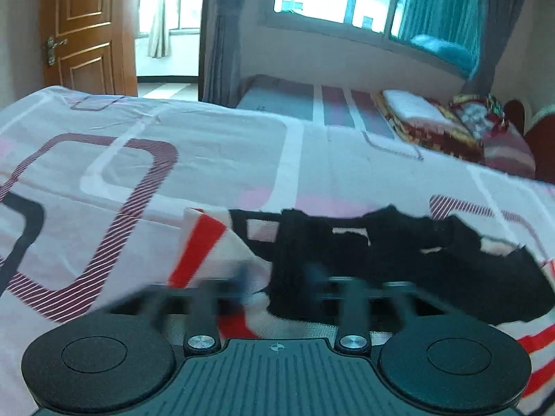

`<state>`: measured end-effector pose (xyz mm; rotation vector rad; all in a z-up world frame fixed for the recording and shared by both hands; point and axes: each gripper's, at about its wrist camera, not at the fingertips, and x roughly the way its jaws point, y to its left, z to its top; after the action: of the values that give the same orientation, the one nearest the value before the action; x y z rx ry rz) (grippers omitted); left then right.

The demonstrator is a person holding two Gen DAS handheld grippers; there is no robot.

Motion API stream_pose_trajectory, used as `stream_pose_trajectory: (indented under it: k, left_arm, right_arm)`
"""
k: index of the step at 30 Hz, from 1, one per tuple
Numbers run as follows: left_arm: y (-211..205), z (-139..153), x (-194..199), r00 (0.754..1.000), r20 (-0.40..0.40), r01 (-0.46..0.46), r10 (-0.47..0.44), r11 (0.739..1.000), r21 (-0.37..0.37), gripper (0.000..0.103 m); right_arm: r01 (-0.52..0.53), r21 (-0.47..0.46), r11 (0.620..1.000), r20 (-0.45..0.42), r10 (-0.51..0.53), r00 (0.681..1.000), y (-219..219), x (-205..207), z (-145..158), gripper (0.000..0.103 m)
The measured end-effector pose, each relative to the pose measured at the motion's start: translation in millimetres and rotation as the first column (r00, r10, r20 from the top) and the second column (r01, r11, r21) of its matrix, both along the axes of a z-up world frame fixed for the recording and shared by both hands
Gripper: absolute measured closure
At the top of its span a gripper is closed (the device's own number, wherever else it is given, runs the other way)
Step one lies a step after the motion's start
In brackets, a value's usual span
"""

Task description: Fold small clothes

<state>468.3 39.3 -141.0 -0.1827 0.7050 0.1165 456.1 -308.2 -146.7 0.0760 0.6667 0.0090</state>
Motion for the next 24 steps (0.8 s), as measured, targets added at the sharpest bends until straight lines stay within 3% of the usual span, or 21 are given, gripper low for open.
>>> stream_pose_trajectory:
  k: [1,2,5,8,11,13,16,19,21,22,24]
  left_arm:
    - [4.1,4.8,-7.9,1.0,0.024,-0.003,0.003,1.0,-0.022,0.008]
    - [6.9,9.5,-17.7,0.999,0.053,0.005,-0.003,0.999,-0.039,0.006]
    - [2.6,21.5,-36.2,0.996,0.065,0.062,-0.061,0.998,-0.02,0.006]
    - [-25.8,26.1,-52.0,0.981,0.064,0.18,-0.181,0.984,0.021,0.006]
    - [-57.6,12.7,-53.4,0.964,0.023,0.262,-0.265,0.961,0.085,0.006]
    - [-65.2,-8.5,-48.8,0.969,-0.024,0.245,-0.244,0.961,0.129,0.006]
    - [-45.6,-23.3,-46.7,0.982,-0.032,0.185,-0.184,0.983,0.024,0.0]
    - [-46.4,-19.2,-48.8,0.981,-0.044,0.189,-0.187,0.981,0.05,0.0]
    - [-40.5,-16.4,-52.4,0.985,-0.053,0.164,-0.162,0.986,0.024,0.0]
    - [-37.3,-14.9,-55.1,0.988,-0.059,0.147,-0.146,0.989,0.014,0.0]
    - [-34.7,-7.0,-66.8,0.991,-0.059,0.122,-0.121,0.992,0.018,0.0]
  right_arm:
    - [-0.012,0.006,1.0,0.012,0.012,1.0,1.6,-4.9,5.7,0.087]
    - [-0.037,0.01,0.999,0.029,0.037,0.999,5.9,-11.6,12.5,0.087]
    - [-0.141,0.005,0.99,0.049,0.141,0.989,25.7,-29.9,26.3,0.086]
    - [-0.221,0.021,0.975,0.035,0.22,0.975,48.3,-41.0,29.2,0.086]
    - [-0.282,0.013,0.959,0.018,0.282,0.959,75.3,-47.8,21.8,0.086]
    - [-0.314,-0.008,0.949,-0.007,0.314,0.949,91.2,-45.9,13.7,0.089]
    - [-0.279,-0.113,0.954,-0.051,0.275,0.96,88.8,-41.8,-3.8,0.089]
    - [-0.178,-0.094,0.98,-0.05,0.174,0.983,51.0,-39.1,-8.3,0.091]
    - [-0.132,-0.089,0.987,-0.061,0.126,0.99,32.5,-42.3,-9.8,0.094]
    - [-0.126,-0.091,0.988,-0.069,0.12,0.99,26.9,-42.3,-11.1,0.1]
    - [-0.13,-0.112,0.985,-0.08,0.122,0.989,26.3,-44.9,-12.4,0.103]
